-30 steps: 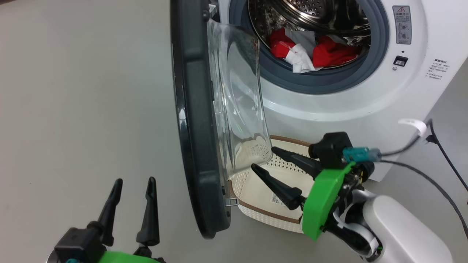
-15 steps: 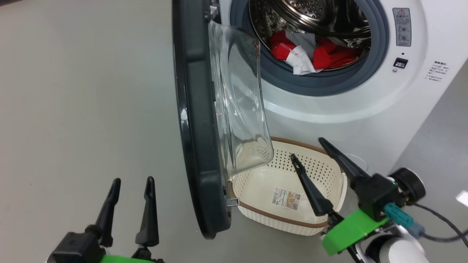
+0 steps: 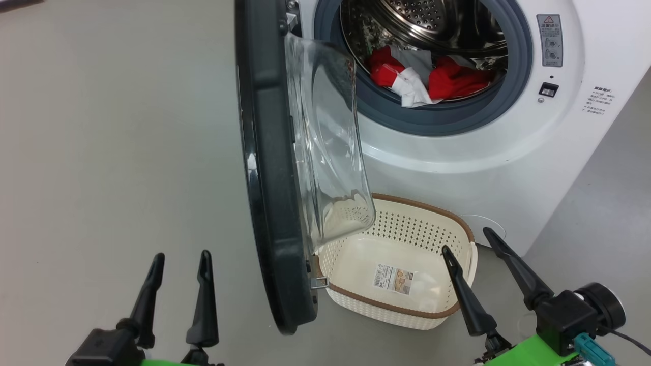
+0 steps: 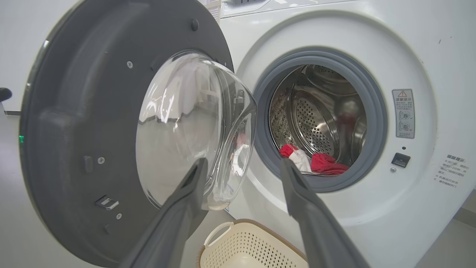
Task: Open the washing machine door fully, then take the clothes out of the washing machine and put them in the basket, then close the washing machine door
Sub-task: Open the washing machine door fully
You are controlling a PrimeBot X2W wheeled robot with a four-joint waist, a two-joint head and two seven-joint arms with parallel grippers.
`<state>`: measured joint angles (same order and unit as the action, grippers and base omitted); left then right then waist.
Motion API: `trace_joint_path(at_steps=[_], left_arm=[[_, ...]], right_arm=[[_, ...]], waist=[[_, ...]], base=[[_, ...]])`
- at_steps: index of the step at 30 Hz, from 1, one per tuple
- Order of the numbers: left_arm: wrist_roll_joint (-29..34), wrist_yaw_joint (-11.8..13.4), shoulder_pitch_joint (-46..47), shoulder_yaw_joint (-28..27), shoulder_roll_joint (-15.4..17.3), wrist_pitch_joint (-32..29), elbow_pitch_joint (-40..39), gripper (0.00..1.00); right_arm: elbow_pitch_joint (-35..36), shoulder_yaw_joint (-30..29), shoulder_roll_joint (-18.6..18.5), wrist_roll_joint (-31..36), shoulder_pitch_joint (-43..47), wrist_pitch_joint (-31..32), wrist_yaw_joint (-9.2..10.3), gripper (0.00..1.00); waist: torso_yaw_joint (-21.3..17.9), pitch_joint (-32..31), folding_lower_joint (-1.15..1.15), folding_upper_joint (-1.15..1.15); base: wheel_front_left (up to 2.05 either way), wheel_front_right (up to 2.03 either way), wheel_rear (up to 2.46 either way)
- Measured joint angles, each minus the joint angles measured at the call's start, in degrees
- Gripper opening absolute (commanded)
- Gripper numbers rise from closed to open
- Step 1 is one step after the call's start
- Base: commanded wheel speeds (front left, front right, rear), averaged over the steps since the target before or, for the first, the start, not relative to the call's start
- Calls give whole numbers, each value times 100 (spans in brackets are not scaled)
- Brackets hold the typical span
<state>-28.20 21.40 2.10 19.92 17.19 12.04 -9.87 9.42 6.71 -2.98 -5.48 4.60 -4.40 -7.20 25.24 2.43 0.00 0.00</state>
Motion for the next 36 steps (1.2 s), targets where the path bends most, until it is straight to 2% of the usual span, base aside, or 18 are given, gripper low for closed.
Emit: trace_joint_path(at_steps=[14,15,16,17,27,31,36], left_arm=[[5,35,-105,26,0,8,110,100],[5,35,-105,26,0,8,110,95],[5,35,-105,29,0,7,110,40],[5,35,-105,31,0,7,110,0],[221,67,-10,-3,30,122,-314,0],[388,11,257,-1,23,177,-611,0],[632,-186,556,201,5,225,-924,0]], right_arm=[[33,-1,9,-170,250,-42,0,100],[34,-3,9,-190,250,-42,0,100],[34,-9,9,-203,250,-42,0,100],[35,-14,9,-204,250,-42,0,100],[34,-29,11,-283,249,-47,0,100],[18,-29,11,-357,246,-48,0,100],[-21,-23,11,-363,245,-68,0,100]], waist=[[-17,-25,0,0],[-19,-25,0,0],[-21,-26,0,0],[-23,-26,0,0],[-49,11,0,0],[-76,19,0,0],[-110,3,0,0]], base=[[0,0,0],[0,0,0],[0,0,0],[0,0,0],[0,0,0],[0,0,0],[0,0,0]])
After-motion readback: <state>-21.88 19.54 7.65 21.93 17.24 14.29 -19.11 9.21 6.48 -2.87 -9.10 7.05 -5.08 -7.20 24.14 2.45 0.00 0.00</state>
